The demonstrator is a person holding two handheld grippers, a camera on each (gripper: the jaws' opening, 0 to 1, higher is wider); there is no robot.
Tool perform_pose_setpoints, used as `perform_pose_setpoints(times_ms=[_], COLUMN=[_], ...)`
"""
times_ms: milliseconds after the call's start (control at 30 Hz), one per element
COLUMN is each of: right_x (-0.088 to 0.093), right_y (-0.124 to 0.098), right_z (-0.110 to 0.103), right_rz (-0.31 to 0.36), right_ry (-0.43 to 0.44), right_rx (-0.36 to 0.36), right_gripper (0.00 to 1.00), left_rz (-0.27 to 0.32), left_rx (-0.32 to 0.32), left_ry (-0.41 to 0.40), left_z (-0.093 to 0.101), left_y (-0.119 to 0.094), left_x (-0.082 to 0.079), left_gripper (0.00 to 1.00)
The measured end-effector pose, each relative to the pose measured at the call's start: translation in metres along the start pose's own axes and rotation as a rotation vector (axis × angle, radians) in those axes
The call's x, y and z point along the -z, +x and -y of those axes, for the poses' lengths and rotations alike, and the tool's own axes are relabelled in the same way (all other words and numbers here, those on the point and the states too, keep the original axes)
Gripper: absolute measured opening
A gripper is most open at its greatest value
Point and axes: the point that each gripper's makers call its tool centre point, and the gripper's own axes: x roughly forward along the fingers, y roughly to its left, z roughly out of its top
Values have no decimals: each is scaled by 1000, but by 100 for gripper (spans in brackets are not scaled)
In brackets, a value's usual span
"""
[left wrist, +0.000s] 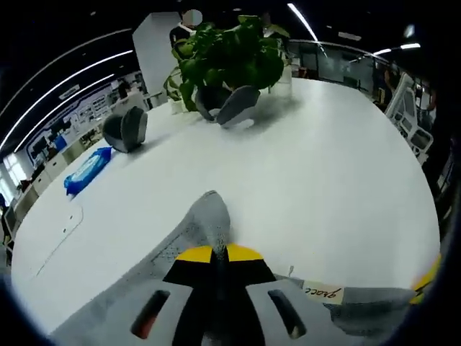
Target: Fold the towel on the table until its edges align and the towel forms a compact rectangular stack.
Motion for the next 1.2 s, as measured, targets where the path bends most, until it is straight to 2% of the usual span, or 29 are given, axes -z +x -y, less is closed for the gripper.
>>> perform_pose_setpoints(times_ms=[133, 433, 967, 1200], right_x=[-14, -31, -64, -74], right_y=[-9, -33, -78, -96], right_z=[-3, -5, -2, 2], right_rz=[78, 124, 226, 272], right_ry=[73, 134, 130, 127], right_rx=[-42, -92, -82, -64], right_gripper=[0, 0, 0, 0], left_rz=[27, 70, 128, 164], left_rx=[-8, -20, -65, -73], left_ry=[-36, -27, -34, -42], left_z=[-10, -17, -37, -41], left_y=[-13, -40, -73, -85], left_x=[-12, -32, -71, -97], left_gripper=[4, 4, 4, 4])
